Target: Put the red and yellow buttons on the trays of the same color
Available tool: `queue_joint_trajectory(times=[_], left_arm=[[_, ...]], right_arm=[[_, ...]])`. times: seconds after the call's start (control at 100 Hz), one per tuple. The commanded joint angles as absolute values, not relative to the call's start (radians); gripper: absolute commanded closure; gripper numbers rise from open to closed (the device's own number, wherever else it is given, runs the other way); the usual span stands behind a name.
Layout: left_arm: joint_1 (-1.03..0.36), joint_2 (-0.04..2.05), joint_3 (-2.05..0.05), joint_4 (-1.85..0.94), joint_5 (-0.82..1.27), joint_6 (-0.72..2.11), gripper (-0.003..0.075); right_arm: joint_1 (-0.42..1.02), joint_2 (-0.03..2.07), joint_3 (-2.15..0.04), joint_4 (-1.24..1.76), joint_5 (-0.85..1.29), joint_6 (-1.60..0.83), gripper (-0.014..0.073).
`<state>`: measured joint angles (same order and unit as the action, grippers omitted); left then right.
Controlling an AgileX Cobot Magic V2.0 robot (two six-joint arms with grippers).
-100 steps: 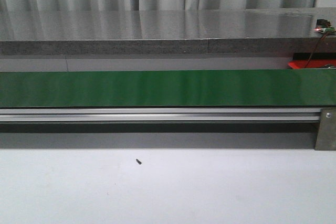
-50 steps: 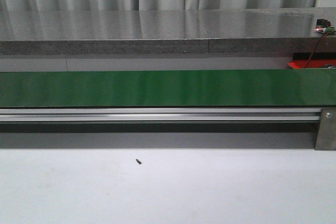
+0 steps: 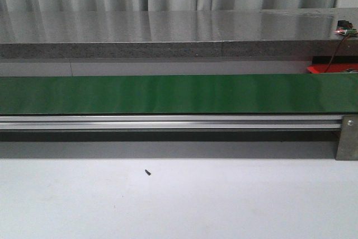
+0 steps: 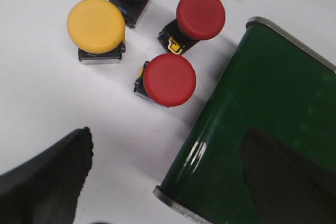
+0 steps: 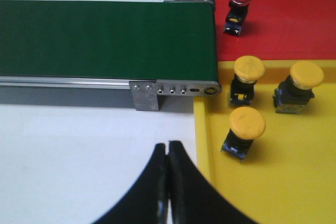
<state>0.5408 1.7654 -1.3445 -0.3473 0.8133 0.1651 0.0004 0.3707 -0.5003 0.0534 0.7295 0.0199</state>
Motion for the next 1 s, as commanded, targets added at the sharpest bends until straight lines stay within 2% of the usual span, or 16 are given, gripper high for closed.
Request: queue_joint_trajectory(times=[0.0,0.25,0.68,0.85,0.99], left_arm=[[0.539,1.784,-1.425,-0.370,0.832,0.145,0.0173],[0.530,1.907,-1.541,-0.369,0.878,0.131,0.0173],[0.522,2.007,-1.601,-0.369,0.865,0.112,0.0177],[0.522,2.014,-1.601,-0.369,0.852,0.112,0.0295],[0.522,2.014,-1.601,-0.370,0.846,0.112,0.0456]], right_arm=[[0.003,0.375,-0.524,0.049,0.665,0.012,0.0662],[0.003,0.375,-0.524,0.049,0.665,0.012,0.0662],[0.003,0.375,-0.524,0.049,0.665,0.012,0.0662],[0.003,0.375,-0.524,0.049,0.665,0.012,0.0662],[0.003,0.375,-0.524,0.049,0.665,0.012,0.0662]])
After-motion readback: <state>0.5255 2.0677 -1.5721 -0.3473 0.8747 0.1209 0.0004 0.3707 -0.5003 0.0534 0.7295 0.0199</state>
